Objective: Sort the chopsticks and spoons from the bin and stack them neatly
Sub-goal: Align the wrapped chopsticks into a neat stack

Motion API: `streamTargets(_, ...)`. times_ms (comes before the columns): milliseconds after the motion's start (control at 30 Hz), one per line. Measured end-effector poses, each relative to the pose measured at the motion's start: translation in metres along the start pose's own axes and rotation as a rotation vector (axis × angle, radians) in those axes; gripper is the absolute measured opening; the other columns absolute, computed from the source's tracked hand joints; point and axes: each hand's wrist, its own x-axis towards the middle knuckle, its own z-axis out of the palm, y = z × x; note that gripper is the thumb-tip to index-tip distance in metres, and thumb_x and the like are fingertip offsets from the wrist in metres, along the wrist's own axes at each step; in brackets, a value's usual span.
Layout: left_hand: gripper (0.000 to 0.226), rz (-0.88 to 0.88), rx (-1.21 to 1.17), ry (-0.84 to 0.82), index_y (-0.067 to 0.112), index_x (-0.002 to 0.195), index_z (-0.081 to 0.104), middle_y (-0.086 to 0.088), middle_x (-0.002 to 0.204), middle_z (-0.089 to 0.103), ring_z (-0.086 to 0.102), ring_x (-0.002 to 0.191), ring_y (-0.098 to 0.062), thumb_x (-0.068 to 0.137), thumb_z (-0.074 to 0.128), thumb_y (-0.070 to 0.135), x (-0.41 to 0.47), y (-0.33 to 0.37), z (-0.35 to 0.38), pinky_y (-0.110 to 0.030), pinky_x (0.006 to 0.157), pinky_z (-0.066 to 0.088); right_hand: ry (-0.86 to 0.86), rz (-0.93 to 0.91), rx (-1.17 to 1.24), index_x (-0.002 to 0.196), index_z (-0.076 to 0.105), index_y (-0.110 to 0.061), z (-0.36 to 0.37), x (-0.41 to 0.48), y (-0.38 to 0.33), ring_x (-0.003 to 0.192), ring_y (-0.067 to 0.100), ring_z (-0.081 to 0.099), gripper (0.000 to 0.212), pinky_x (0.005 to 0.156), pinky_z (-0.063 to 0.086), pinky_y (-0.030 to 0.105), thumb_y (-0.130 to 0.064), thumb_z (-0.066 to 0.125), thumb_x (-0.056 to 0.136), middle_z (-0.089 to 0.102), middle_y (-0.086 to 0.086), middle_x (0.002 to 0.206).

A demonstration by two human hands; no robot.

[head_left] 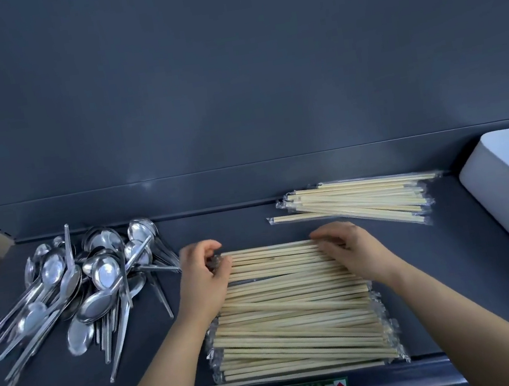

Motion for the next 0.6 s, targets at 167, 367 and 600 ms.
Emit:
streamTargets(167, 0.036, 0.071, 0.016, -0.178, 0.023, 0.127, 0.058, 0.015, 0.128, 0.050, 0.046, 0.116, 0.004, 0.094, 0.057, 0.010, 0.000, 0.003, -0.001, -0.019, 0.105, 0.036, -0.060, -0.034, -0.041, 0.115, 0.068, -0.017, -0.001, 0.001, -0.008, 0.110, 0.010, 0.053, 0.025, 0.097, 0.041, 0.021, -0.012, 0.055, 0.095, 0.063, -0.007, 0.114)
streamTargets(367, 0.035, -0.029, -0.136, -0.203, 0.032, 0.128, 0.057, 0.028, 0.127, 0.053, 0.045, 0.119, 0.014, 0.100, 0.048, 0.014, -0.019, -0.008, -0.019, -0.008, 0.100, 0.032, 0.137, 0.178, 0.176, 0.130, 0.058, -0.019, -0.004, -0.023, -0.005, 0.123, 0.003, 0.047, 0.033, 0.097, 0.031, 0.007, -0.016, 0.050, 0.098, 0.052, -0.012, 0.133)
streamTargets(600, 0.037, 0.011, -0.130, -0.153, 0.021, 0.136, 0.050, 0.015, 0.135, 0.048, 0.041, 0.113, 0.021, 0.100, 0.045, 0.012, -0.037, -0.001, 0.003, 0.006, 0.089, 0.026, 0.110, 0.188, 0.115, 0.143, 0.040, -0.012, 0.022, -0.044, -0.011, 0.142, 0.010, 0.025, 0.042, 0.108, 0.012, 0.011, -0.012, 0.039, 0.101, 0.034, -0.004, 0.150)
